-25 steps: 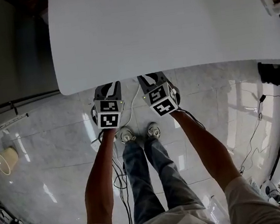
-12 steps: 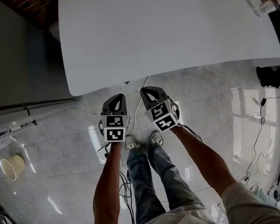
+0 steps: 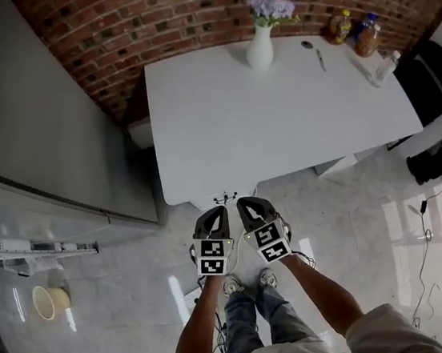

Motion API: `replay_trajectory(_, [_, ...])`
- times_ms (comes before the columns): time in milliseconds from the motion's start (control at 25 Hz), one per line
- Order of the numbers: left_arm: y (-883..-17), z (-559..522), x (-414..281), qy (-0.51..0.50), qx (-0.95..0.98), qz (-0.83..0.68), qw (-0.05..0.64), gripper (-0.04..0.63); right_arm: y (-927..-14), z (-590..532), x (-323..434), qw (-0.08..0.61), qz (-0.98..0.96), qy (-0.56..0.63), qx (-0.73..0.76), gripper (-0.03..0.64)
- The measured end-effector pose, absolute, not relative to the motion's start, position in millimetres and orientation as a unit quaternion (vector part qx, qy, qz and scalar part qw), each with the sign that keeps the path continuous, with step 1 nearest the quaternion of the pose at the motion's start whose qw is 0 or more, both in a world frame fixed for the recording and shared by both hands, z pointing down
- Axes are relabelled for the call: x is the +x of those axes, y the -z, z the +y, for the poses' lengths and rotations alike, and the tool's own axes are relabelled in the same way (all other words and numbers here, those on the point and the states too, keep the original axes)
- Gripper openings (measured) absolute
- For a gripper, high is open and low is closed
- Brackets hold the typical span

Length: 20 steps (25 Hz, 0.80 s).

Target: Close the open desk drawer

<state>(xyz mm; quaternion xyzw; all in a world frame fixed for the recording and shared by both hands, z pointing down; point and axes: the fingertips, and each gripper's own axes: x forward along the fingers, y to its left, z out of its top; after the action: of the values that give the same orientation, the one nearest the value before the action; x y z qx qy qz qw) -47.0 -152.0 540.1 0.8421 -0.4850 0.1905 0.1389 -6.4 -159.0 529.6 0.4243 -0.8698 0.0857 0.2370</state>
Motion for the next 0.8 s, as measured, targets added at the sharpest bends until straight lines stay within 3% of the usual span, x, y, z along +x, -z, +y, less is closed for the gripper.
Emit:
replay_trajectory(360, [-389.3, -109.4, -60.6, -0.109, 0.841, -0.525, 0.068, 0.012, -373.0, -121.3, 9.6, 0.139, -0.873, -0.033, 0.467, 0.018])
replay_trajectory(800, [-306.8, -61.7, -64.4, -0.046, 0.825, -0.56, 0.055, 0.012, -297.8, -54.1, 13.5, 0.095, -0.882, -0.011, 0.461, 0.017])
